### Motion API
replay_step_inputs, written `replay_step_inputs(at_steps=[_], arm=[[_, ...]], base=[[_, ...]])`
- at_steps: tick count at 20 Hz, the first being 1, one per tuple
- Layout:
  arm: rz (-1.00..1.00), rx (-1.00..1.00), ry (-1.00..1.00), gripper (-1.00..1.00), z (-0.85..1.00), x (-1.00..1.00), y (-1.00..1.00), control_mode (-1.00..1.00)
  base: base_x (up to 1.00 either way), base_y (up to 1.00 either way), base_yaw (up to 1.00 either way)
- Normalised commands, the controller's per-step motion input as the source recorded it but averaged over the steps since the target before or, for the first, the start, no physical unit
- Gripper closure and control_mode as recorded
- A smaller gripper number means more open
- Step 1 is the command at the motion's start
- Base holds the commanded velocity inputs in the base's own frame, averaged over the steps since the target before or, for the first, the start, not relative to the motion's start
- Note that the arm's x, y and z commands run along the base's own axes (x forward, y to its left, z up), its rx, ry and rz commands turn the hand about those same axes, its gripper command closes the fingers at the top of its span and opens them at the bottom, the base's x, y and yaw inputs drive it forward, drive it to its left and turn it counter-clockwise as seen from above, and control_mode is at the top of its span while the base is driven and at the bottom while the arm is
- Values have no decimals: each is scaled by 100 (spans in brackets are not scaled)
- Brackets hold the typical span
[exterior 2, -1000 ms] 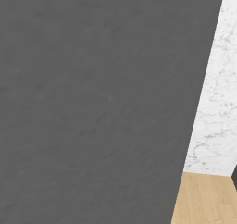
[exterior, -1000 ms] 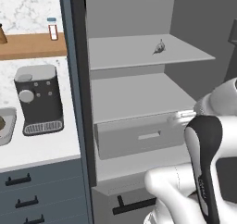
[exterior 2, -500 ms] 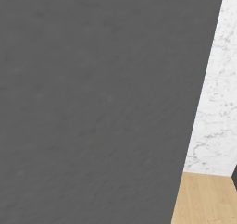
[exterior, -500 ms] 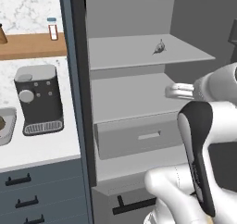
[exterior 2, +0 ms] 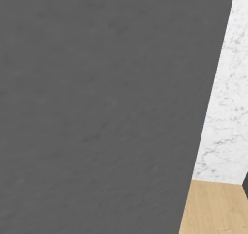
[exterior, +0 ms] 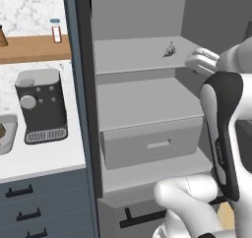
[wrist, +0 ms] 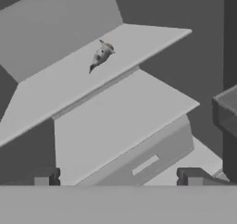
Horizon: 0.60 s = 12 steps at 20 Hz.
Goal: Place one tomato and one fish in each tupperware on the nearby counter, to pack two identical lunches.
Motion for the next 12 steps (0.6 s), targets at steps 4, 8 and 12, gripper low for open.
replay_step_inputs(at_steps=[4,8,12], arm=[[-10,6,3,-100,0,42,-9,-100],[-2,-8,0,-100,-2,60,-1,-100],[0,-11,0,-100,-2,71,0,-100]], base=[[0,0,0],[0,0,0],[0,0,0]])
